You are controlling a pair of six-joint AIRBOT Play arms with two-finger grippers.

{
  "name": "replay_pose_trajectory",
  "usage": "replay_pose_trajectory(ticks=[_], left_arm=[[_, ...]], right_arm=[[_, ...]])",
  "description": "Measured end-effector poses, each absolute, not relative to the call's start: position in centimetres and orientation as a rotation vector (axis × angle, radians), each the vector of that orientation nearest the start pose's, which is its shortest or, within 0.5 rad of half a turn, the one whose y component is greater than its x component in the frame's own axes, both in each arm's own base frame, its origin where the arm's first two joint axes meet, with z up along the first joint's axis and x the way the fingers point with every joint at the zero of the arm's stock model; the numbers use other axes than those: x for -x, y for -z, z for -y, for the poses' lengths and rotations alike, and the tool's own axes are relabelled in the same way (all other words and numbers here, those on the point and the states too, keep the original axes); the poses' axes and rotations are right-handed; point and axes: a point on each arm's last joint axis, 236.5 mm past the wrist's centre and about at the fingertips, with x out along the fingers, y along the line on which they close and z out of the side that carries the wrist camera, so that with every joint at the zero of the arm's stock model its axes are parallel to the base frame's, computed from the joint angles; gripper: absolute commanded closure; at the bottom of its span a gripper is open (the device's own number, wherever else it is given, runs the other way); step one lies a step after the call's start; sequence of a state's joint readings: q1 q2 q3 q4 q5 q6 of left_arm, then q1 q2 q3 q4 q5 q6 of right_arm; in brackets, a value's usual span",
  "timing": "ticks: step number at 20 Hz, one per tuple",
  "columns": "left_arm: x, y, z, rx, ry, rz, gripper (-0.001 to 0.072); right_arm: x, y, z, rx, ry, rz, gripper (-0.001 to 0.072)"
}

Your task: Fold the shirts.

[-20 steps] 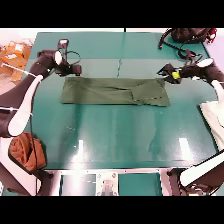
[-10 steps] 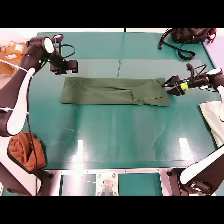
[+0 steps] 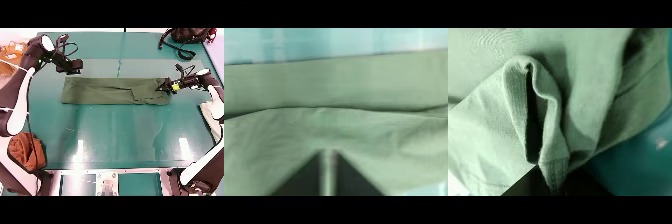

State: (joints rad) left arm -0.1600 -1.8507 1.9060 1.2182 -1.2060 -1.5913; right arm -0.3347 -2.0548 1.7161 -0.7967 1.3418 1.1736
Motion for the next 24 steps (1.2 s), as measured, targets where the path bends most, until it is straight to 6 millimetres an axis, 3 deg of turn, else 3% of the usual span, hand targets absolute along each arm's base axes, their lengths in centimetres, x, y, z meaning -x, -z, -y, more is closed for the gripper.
replay_pose_trajectory(ticks=[3, 5, 10, 12, 14, 16, 19, 22, 24], left_arm=[[-53.4, -2.7, 19.9, 0.212, 0.419, -1.126, 0.0684], [-53.1, -2.0, 23.9, 0.204, 0.483, -1.107, 0.0683], [-50.2, 2.6, 38.1, 0.268, 0.673, -1.074, 0.0683], [-48.3, 4.1, 43.2, 0.318, 0.735, -1.06, 0.0683], [-46.7, 5.1, 47.1, 0.379, 0.775, -1.049, 0.0683], [-45.6, 5.8, 49.7, 0.441, 0.794, -1.042, 0.0683], [-44.7, 6.7, 51.5, 0.499, 0.798, -1.049, 0.0683], [-44.9, 6.7, 51.3, 0.529, 0.801, -1.07, 0.0683], [-45.5, 5.9, 49.9, 0.52, 0.827, -1.098, 0.0684]], right_arm=[[-51.0, 7.9, 1.5, -0.618, -0.413, -1.307, 0.0685], [-50.6, 5.7, 1.9, -0.566, -0.409, -1.314, 0.0685], [-48.5, -4.3, 1.3, -0.448, -0.455, -1.256, 0.0684], [-47.4, -8.9, 0.0, -0.43, -0.496, -1.203, 0.0684], [-46.4, -12.9, -1.9, -0.427, -0.546, -1.151, 0.0684], [-45.4, -15.4, -3.8, -0.42, -0.588, -1.123, 0.0684], [-44.5, -16.7, -5.8, -0.411, -0.622, -1.123, 0.0684], [-43.9, -16.5, -7.1, -0.411, -0.638, -1.148, 0.0684], [-43.7, -16.4, -7.5, -0.41, -0.644, -1.154, 0.0684]])
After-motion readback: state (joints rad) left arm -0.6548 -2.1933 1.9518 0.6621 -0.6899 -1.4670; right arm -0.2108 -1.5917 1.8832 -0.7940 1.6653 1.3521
